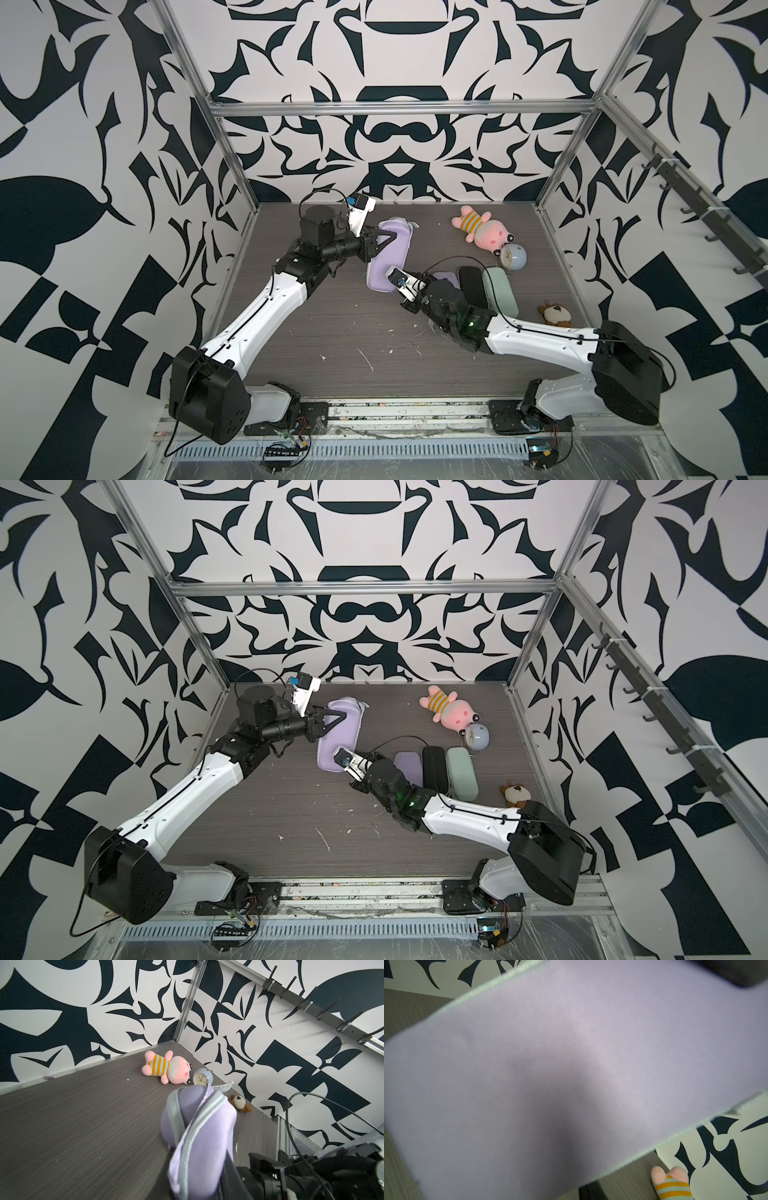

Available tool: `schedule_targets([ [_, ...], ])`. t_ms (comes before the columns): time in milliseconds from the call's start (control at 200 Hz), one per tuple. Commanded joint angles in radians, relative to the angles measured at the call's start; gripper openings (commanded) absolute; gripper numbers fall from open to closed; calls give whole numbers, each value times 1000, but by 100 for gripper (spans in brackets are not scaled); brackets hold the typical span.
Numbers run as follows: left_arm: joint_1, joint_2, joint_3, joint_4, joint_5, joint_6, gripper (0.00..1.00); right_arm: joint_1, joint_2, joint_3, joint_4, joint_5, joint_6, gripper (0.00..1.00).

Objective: Put umbrellas into zippered umbrella sleeves
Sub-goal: Zip the zipper on the umbrella sleeve.

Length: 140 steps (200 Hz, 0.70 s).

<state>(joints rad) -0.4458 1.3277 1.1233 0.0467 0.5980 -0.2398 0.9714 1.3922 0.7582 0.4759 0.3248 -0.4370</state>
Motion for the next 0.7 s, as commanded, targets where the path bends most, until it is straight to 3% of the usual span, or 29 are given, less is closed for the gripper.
schedule_targets([
  [0,-13,6,24,40,23,-33,0,11,-9,63,78,-46,5,12],
  [80,-13,6,25,43,-3,-37,0,19,-13,50,70,-73,-3,0],
  [500,58,26,56,114,-211,-78,0,141,13,30,-91,-185,-99,0],
  [615,63,49,43,190,-248,-127,0,152,49,65,-52,-231,13,0],
  [695,62,56,-1,264,-302,-194,0,152,69,113,-11,-272,180,0],
])
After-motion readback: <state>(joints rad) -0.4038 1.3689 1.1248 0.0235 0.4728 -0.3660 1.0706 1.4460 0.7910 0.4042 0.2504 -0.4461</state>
